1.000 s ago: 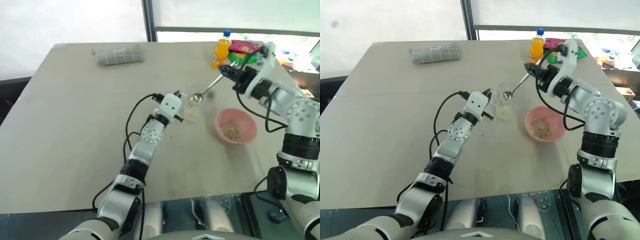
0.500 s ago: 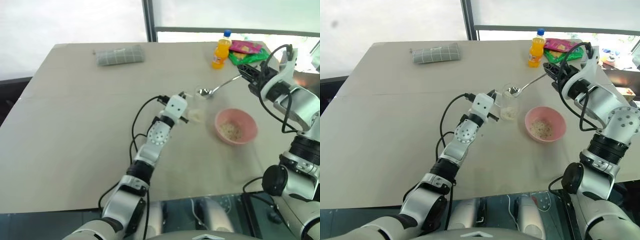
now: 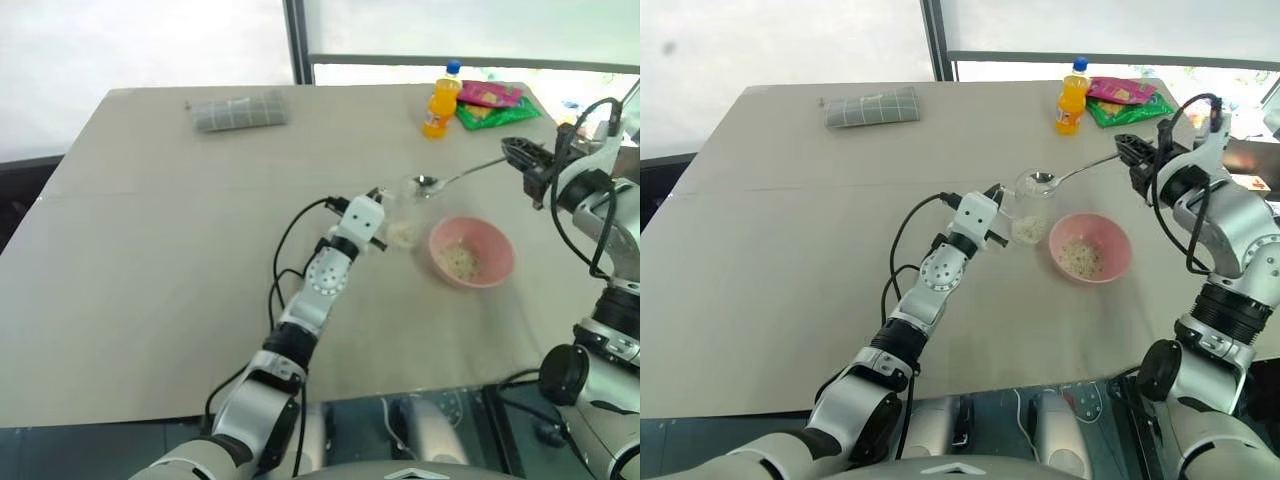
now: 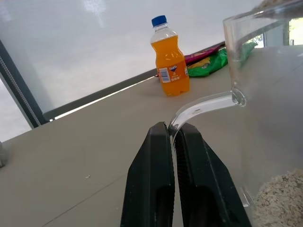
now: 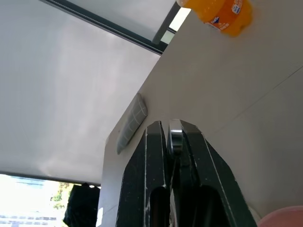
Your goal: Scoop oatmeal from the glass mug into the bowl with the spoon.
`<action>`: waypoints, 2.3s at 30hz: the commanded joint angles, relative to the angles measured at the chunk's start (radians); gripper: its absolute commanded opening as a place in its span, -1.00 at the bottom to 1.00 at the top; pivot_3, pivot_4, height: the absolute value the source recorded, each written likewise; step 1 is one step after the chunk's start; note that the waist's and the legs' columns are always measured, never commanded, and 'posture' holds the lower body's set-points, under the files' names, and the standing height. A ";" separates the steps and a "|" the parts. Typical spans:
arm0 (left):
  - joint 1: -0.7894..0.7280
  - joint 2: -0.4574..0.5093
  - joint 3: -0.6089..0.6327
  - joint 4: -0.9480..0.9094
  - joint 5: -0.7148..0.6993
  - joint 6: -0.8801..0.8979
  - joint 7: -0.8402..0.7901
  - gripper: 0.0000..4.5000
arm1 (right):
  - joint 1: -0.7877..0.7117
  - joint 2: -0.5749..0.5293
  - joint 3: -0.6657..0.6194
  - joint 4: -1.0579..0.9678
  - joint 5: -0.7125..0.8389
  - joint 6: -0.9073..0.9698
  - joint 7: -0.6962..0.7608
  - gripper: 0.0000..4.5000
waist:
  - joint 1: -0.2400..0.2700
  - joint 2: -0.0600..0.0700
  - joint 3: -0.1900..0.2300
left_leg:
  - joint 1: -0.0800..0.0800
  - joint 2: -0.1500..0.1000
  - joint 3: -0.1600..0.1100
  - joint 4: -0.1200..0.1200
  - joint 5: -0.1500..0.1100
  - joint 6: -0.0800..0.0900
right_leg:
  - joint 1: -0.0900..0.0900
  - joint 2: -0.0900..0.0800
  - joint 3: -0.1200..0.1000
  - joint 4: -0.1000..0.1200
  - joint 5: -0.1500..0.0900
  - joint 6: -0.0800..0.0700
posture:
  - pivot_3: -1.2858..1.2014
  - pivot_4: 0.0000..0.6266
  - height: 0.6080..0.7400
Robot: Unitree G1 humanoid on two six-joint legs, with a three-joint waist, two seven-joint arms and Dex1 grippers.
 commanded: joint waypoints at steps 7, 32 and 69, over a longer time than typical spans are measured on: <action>-0.007 0.001 -0.008 0.054 0.006 -0.025 0.000 -0.99 | 0.072 -0.079 0.053 -0.057 0.170 -0.130 -0.023 -1.00 | 0.000 0.000 0.000 | 0.000 0.000 0.000 0.000 0.000 0.000 | 0.000 0.000 0.001 0.000 0.000 0.000 | 0.03 -0.52 1.00; -0.041 0.058 0.029 0.058 -0.023 -0.035 0.010 -0.99 | 0.279 -0.219 -0.087 -0.140 0.215 -0.053 0.034 -1.00 | -0.010 0.001 0.000 | 0.002 0.001 0.000 0.000 0.000 0.000 | 0.000 0.002 0.004 0.000 0.000 0.000 | 0.03 -0.52 1.00; 0.079 0.034 0.029 -0.217 -0.021 0.174 0.012 -0.99 | -0.172 -0.399 0.281 -0.235 -0.419 -0.014 0.626 -1.00 | -0.013 0.001 0.001 | 0.001 0.001 0.000 0.000 -0.001 0.001 | -0.001 0.002 0.005 -0.001 0.001 0.001 | 0.03 -0.52 1.00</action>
